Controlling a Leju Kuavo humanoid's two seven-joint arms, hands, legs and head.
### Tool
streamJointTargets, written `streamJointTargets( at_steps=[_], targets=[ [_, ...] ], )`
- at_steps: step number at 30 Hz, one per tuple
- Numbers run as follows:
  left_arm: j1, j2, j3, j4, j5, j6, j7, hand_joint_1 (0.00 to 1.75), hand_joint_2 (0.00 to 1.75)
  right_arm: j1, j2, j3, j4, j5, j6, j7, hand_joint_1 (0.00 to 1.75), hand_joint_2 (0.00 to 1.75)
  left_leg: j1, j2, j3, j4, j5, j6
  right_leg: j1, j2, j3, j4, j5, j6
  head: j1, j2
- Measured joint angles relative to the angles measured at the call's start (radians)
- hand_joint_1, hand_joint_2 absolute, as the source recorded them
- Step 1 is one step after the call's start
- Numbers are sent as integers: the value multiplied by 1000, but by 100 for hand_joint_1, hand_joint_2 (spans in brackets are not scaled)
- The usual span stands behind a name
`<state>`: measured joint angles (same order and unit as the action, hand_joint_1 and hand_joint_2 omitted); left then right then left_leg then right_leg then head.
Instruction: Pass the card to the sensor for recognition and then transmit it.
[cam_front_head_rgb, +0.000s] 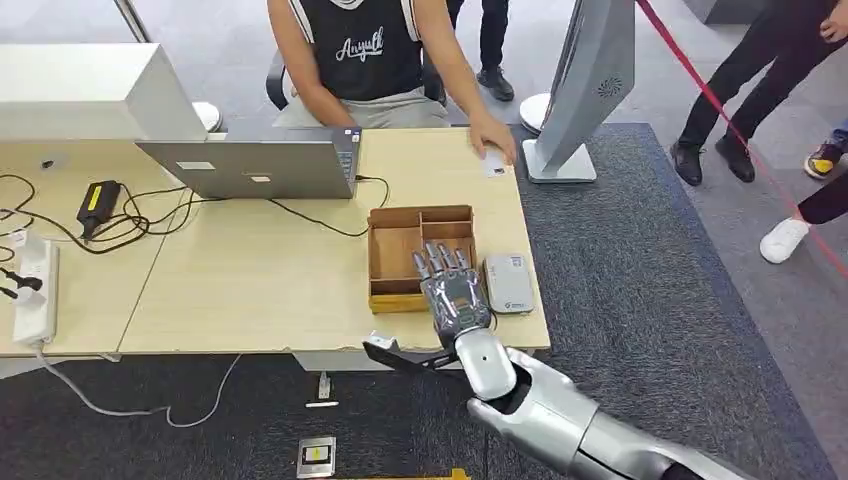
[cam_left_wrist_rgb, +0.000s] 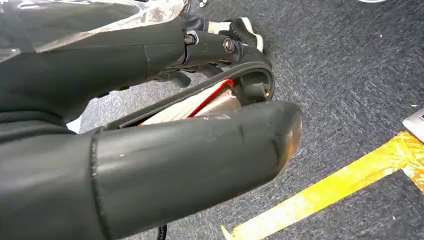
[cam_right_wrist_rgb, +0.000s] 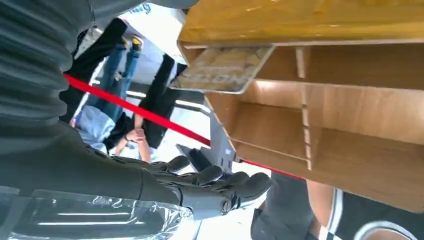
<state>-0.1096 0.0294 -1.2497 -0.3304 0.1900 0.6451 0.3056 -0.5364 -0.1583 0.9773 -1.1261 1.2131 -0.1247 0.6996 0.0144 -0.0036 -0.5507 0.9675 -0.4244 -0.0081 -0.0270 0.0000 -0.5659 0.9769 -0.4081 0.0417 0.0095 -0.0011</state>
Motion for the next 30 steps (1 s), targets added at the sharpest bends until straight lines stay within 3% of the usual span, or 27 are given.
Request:
streamJointTargets(
  at_steps=[18, 30],
  targets=[
    [0, 0, 0, -6, 4, -1, 10, 0, 0, 46, -10, -111, 13, -20, -16, 0, 0, 175, 0, 0, 0, 0, 0, 0, 0, 0, 0, 0, 0, 0, 0, 0],
    [-1, 1, -2, -17, -5, -2, 10, 0, 0, 26, 17, -111, 61, -57, -103, -41, 0, 175, 0, 0, 0, 0, 0, 0, 0, 0, 0, 0, 0, 0, 0, 0]
  ],
)
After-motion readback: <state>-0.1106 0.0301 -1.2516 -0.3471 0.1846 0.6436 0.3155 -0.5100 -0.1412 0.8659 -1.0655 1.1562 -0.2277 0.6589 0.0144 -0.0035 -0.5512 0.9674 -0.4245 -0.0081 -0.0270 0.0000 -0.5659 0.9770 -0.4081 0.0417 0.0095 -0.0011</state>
